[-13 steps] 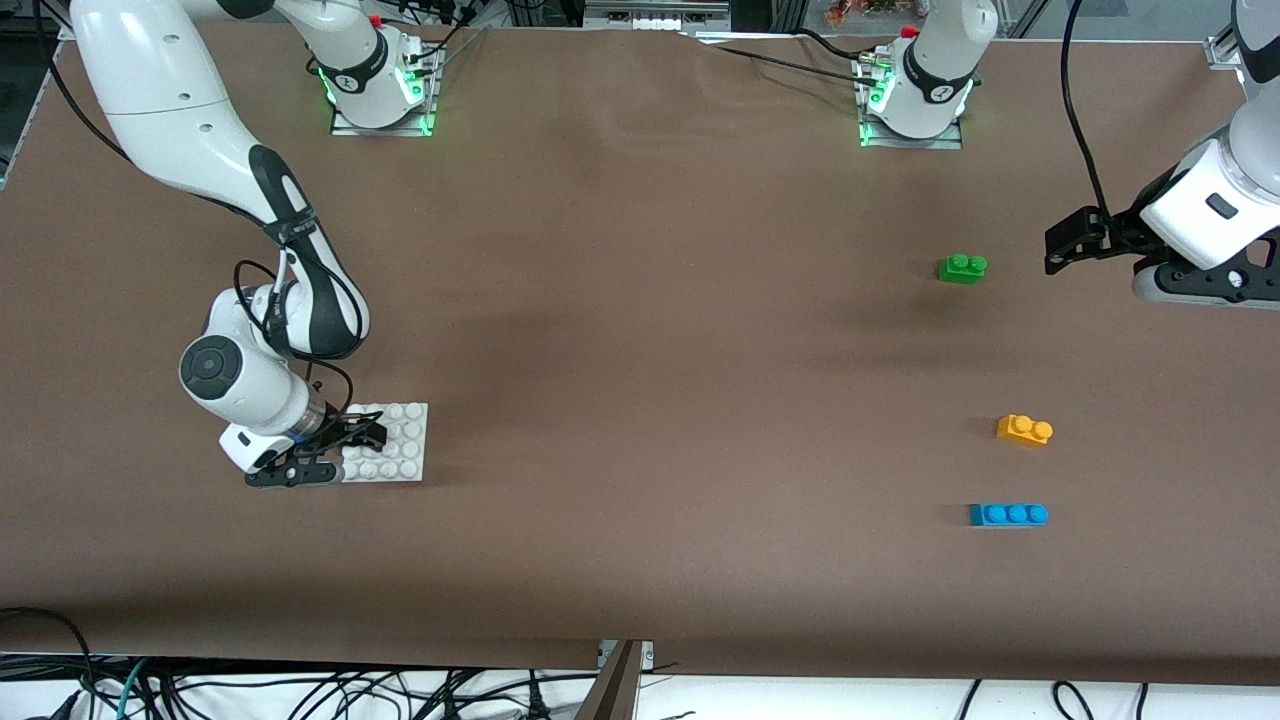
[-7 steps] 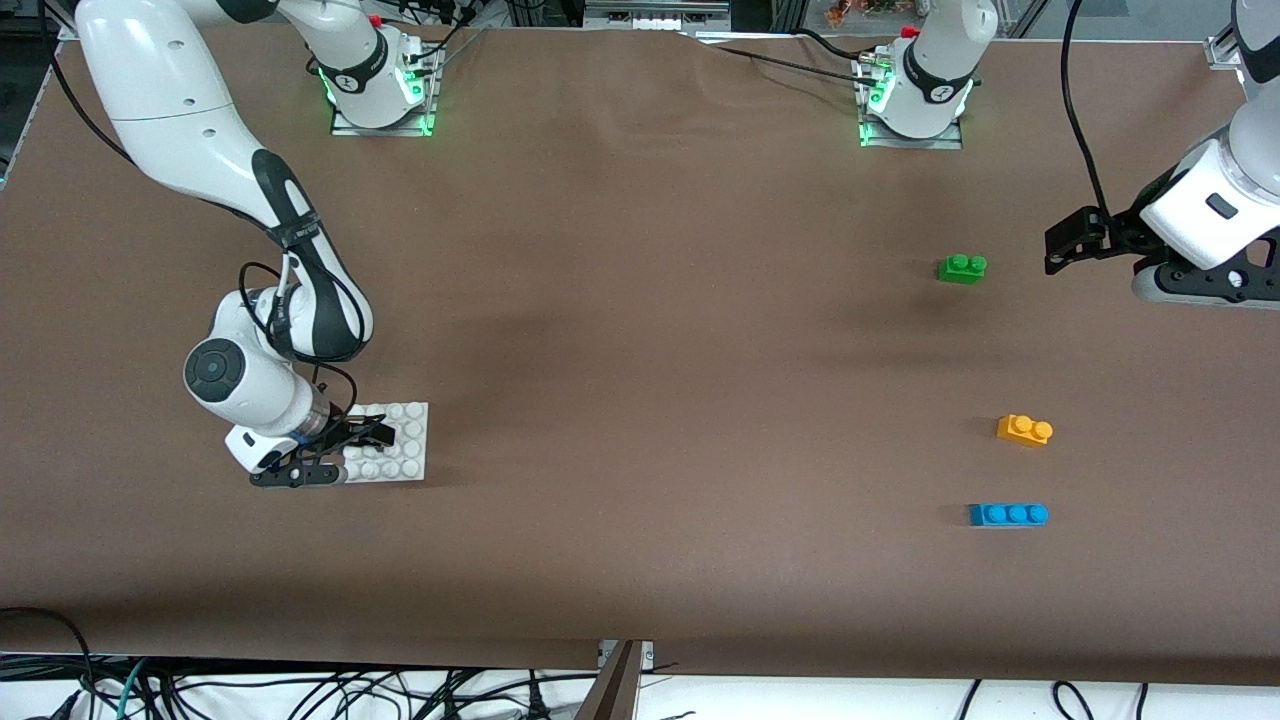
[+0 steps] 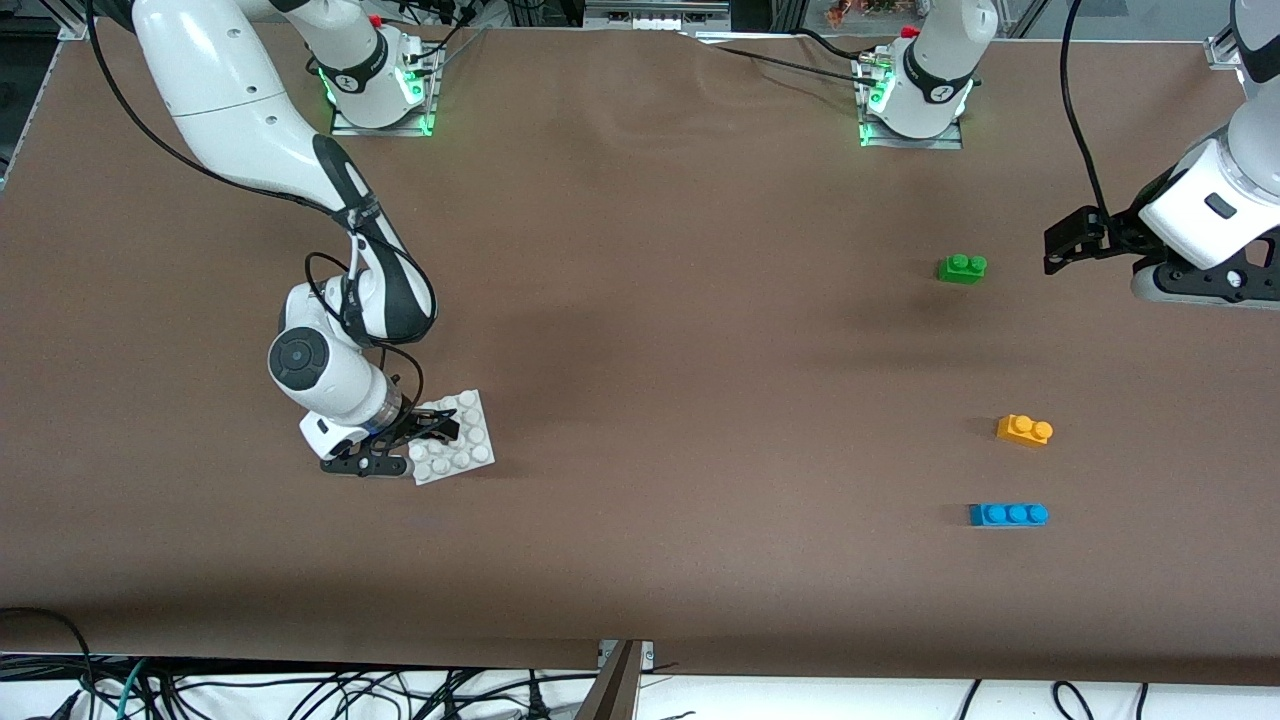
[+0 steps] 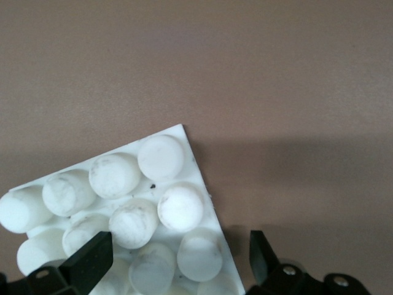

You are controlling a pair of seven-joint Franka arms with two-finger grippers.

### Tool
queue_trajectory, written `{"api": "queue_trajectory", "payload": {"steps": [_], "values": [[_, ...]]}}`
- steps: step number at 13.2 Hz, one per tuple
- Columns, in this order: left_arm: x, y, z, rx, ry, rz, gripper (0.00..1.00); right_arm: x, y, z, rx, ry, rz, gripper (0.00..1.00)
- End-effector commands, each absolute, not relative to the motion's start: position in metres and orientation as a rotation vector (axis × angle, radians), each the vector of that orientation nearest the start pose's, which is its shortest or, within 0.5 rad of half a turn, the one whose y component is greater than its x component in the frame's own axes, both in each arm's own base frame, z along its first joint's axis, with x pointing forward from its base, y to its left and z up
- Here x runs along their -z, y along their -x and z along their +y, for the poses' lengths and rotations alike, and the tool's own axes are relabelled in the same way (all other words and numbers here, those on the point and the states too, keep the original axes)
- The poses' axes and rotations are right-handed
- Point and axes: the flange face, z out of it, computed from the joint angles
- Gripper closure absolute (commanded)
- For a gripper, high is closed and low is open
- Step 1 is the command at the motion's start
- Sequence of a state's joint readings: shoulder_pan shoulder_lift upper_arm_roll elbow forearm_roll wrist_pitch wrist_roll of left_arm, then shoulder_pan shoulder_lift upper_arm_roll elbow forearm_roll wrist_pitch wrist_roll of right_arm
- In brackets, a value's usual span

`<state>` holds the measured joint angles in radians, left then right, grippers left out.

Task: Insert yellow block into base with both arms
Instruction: 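Slide the base plate toward the table middle with the right gripper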

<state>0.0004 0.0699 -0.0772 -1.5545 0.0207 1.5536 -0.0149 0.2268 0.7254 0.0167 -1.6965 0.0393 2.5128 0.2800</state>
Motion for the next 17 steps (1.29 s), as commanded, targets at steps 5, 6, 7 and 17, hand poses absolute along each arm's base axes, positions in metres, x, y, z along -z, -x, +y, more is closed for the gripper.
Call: {"api": "queue_trajectory", "payload": {"steps": [5,6,7,17], "values": [[-0.597,-0.570,-0.041,-0.113,3.141,0.087,0.00,-0.179,-0.641,0.250,0.084,3.024,0.461,0.00],[-0.597,-0.570,-0.041,-0.113,3.141,0.087,0.00,-0.179,-0.636,0.262,0.079,3.018,0.498,0.00],[-0.597,-0.570,-0.041,-0.113,3.141,0.087,0.00,-0.181,-0.632,0.276,0.080,3.009,0.525,0.00],[-0.597,-0.570,-0.041,-0.113,3.141,0.087,0.00,-0.171,-0.606,0.388,0.096,2.923,0.714,0.00]]}}
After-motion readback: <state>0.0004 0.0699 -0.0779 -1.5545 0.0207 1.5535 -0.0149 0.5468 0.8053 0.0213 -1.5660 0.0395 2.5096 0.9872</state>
